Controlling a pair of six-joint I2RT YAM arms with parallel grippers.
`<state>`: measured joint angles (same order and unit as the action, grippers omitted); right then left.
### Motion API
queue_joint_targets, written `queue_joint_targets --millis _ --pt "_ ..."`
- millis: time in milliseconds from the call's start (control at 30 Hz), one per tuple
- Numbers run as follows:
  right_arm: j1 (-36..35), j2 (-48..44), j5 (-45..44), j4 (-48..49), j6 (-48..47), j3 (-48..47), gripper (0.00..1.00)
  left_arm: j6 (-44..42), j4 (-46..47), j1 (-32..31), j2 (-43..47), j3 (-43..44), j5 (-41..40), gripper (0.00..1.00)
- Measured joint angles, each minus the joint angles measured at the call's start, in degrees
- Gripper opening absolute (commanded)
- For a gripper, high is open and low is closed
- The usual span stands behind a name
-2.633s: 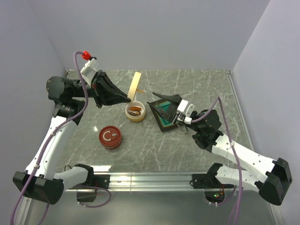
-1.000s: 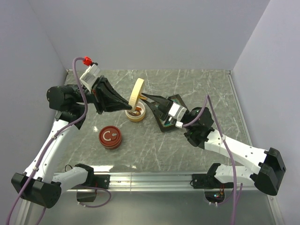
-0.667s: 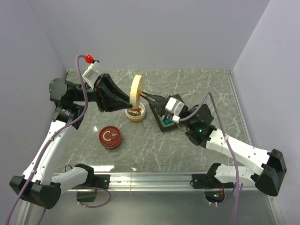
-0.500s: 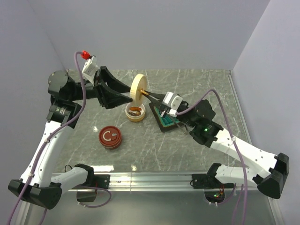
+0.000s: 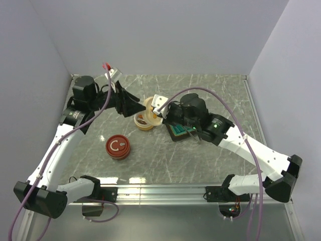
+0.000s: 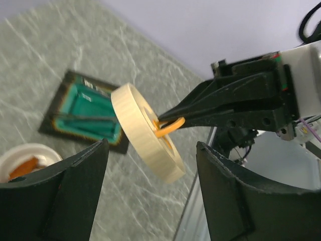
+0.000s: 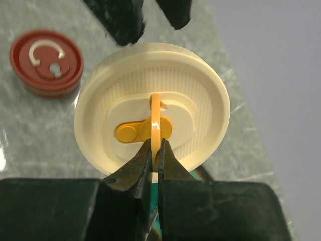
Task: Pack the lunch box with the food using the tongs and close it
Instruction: Put the lid back on the lunch box
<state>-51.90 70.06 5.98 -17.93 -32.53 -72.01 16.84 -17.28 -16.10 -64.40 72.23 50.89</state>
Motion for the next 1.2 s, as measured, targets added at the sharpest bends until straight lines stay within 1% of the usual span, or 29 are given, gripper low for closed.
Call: queue_joint_targets --millis 100,233,367,433,467,567,600,667,733,767,833,867,900,933,967,1000,1067,1200 --pt "0.0 1.9 -0.42 -5.11 0.22 -1.66 0.0 1.09 -0.15 -0.72 -0.46 -3.8 -0.59 0.76" --pt "-0.13 2.78 -0.52 -10.69 0.72 -4.37 0.0 2.82 -0.04 -1.11 -1.6 -6.25 -1.66 0.74" --pt "-0.55 3.26 -1.09 -13.29 0.92 -6.91 0.0 5.38 1.25 -1.14 -2.16 -7.41 -2.23 0.7" --pt "-1.11 3.87 -1.97 -14.45 0.92 -7.98 0.0 7.04 2.58 -1.14 -2.49 -7.91 -1.62 0.66" --pt "-1.38 4.31 -2.23 -15.04 0.92 -8.57 0.0 7.93 3.41 -1.14 -2.78 -8.15 -1.22 0.6" --pt "-2.47 6.34 -3.21 -16.55 0.87 -10.38 0.0 9.64 4.92 -1.25 -3.89 -8.46 -0.07 0.52" --pt "-2.75 6.91 -3.41 -16.74 0.87 -10.62 0.0 10.14 5.6 -1.29 -4.39 -8.66 0.33 0.45" --pt "-3.13 7.82 -4.17 -17.0 0.72 -10.71 0.0 11.19 6.56 -1.4 -4.96 -9.2 1.25 0.38" --pt "-3.21 8.63 -4.61 -17.29 0.48 -10.71 0.0 12.22 7.41 -1.42 -5.22 -9.92 1.88 0.33" --pt "-3.26 8.94 -4.74 -17.27 0.44 -10.73 0.0 13.05 7.98 -1.42 -5.29 -10.45 2.14 0.26" --pt "-3.3 9.25 -4.96 -17.42 0.26 -10.73 0.0 14.97 9.73 -1.33 -5.29 -11.78 2.8 0.2" --pt "-3.3 9.27 -5.01 -17.51 0.22 -10.73 0.0 16.61 11.41 -1.18 -5.29 -12.7 3.34 0.16" --pt "-3.3 9.27 -5.14 -17.55 0.09 -10.73 0.0 18.67 13.75 -1.01 -5.29 -13.86 3.85 0.09" --pt "-3.32 9.25 -5.18 -17.68 0.04 -10.73 0.03 20.59 16.04 -0.72 -5.29 -14.97 4.5 0.06" --pt "-3.34 9.25 -5.2 -17.68 0.04 -10.73 0.04 22.97 18.36 -0.37 -5.31 -16.13 5.27 0.02" --pt "-3.34 9.25 -5.16 -17.64 0.07 -10.73 0.07 25.03 20.7 -0.04 -5.38 -17.14 5.97 0.0" --pt "-3.34 9.18 -5.01 -17.44 0.09 -10.73 0.09 30.01 26.05 0.68 -5.66 -19.21 8.0 0.0" --pt "-3.32 8.59 -4.28 -16.22 0.35 -10.43 0.1 41.24 39.71 1.68 -6.64 -23.02 11.61 0.0"
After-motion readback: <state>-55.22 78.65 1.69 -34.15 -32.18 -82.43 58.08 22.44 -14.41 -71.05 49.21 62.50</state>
